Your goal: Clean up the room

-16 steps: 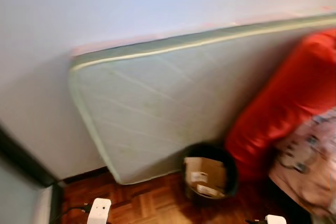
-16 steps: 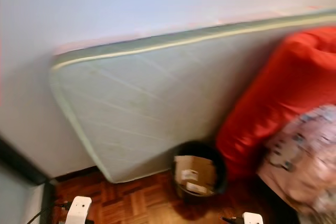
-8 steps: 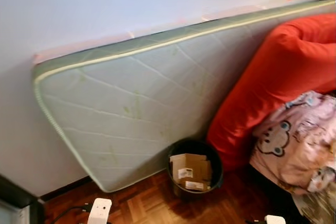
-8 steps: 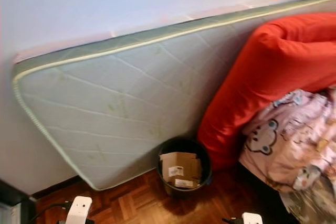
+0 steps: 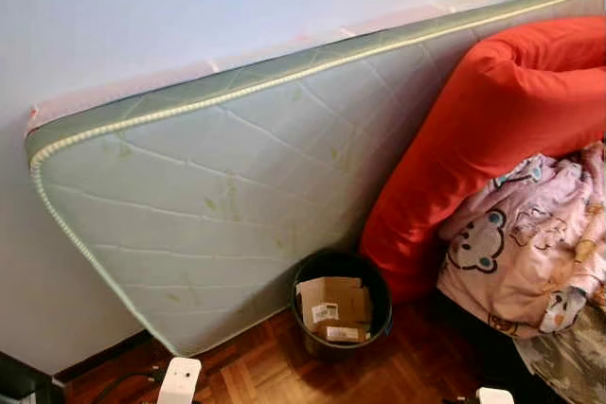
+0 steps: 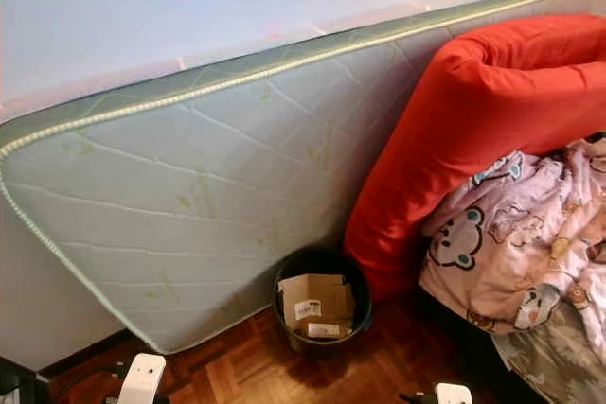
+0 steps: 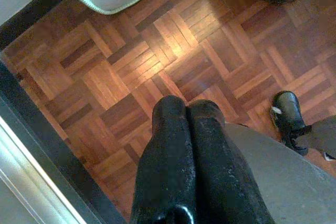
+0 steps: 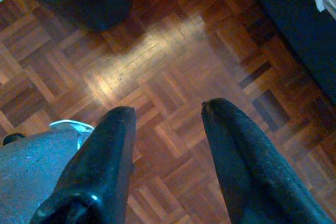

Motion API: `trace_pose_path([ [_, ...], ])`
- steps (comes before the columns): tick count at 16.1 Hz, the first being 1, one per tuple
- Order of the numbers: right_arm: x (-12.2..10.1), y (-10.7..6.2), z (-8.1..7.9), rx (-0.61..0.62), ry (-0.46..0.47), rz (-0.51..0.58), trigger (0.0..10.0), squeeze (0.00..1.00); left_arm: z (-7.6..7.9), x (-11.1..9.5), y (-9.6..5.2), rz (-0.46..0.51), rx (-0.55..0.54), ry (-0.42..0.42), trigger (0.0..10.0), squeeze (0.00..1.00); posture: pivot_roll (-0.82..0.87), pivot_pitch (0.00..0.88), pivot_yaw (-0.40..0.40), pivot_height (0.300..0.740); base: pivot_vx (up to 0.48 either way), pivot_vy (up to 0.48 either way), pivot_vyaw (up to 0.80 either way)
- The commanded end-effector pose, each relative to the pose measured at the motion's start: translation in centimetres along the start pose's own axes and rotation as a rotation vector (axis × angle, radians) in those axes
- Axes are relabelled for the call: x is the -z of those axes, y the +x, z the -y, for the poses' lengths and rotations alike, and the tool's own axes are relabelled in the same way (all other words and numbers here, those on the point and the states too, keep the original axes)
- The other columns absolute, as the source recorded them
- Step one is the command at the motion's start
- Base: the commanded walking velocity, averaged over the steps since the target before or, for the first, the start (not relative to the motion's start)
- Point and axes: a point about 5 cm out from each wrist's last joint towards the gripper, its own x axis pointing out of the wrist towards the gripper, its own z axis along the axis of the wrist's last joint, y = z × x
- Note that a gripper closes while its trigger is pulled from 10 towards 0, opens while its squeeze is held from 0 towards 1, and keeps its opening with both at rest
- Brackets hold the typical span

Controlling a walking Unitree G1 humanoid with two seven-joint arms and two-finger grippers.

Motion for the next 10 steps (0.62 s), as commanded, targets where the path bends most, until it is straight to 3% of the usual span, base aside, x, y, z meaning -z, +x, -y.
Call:
trace_pose_path([
  [1, 0.10, -0.08, 0.24, 0.006, 0.006, -0.005, 10.0, 0.00, -0.10, 0.20, -0.03, -0.009, -0.008, 0.002, 10.0, 0.00, -0.07, 0.000, -0.031, 0.740, 0.000, 0.000, -0.77],
  [3, 0.06, -0.07, 0.24, 0.007, 0.008, -0.002, 10.0, 0.00, -0.11, 0.15, -0.03, -0.008, -0.009, 0.004, 10.0, 0.00, -0.07, 0.000, -0.030, 0.740, 0.000, 0.000, -0.77],
  [10, -0.04, -0.06, 0.24, 0.014, 0.021, 0.011, 10.0, 0.00, -0.20, 0.07, -0.03, -0.003, -0.017, 0.009, 10.0, 0.00, -0.07, 0.000, -0.028, 0.740, 0.000, -0.074, 0.00],
])
